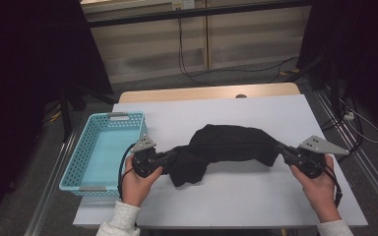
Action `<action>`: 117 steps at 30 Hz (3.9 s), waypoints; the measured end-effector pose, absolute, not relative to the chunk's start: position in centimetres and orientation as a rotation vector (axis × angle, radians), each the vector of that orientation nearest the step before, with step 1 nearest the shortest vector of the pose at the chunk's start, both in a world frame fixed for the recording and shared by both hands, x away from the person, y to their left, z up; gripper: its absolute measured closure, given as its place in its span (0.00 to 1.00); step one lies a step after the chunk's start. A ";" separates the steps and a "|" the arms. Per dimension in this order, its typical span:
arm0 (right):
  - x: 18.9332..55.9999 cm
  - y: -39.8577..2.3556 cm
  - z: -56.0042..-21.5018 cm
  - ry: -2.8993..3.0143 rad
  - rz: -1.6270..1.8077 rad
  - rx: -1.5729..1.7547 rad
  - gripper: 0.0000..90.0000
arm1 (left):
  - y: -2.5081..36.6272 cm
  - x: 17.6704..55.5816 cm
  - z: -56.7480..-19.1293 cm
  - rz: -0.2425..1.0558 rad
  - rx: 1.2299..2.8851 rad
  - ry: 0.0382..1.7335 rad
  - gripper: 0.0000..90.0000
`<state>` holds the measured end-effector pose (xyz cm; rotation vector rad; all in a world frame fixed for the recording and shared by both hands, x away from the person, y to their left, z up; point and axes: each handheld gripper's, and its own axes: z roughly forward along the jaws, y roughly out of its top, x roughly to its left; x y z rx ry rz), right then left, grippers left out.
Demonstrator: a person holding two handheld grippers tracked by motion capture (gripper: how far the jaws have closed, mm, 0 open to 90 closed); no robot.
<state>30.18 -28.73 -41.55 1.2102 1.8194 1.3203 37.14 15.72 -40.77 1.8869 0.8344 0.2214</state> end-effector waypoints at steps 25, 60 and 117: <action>30.5 -27.8 -42.4 1.871 1.317 1.211 0.98 | 16.2 37.3 -40.8 0.233 1.869 0.865 0.95; 32.1 -25.8 -46.9 2.110 1.087 1.429 0.87 | 14.3 37.2 -41.7 0.298 1.928 0.808 0.37; 28.8 -26.8 -45.0 1.951 1.211 1.383 0.22 | 1.5 33.4 -46.8 0.064 2.163 0.540 0.73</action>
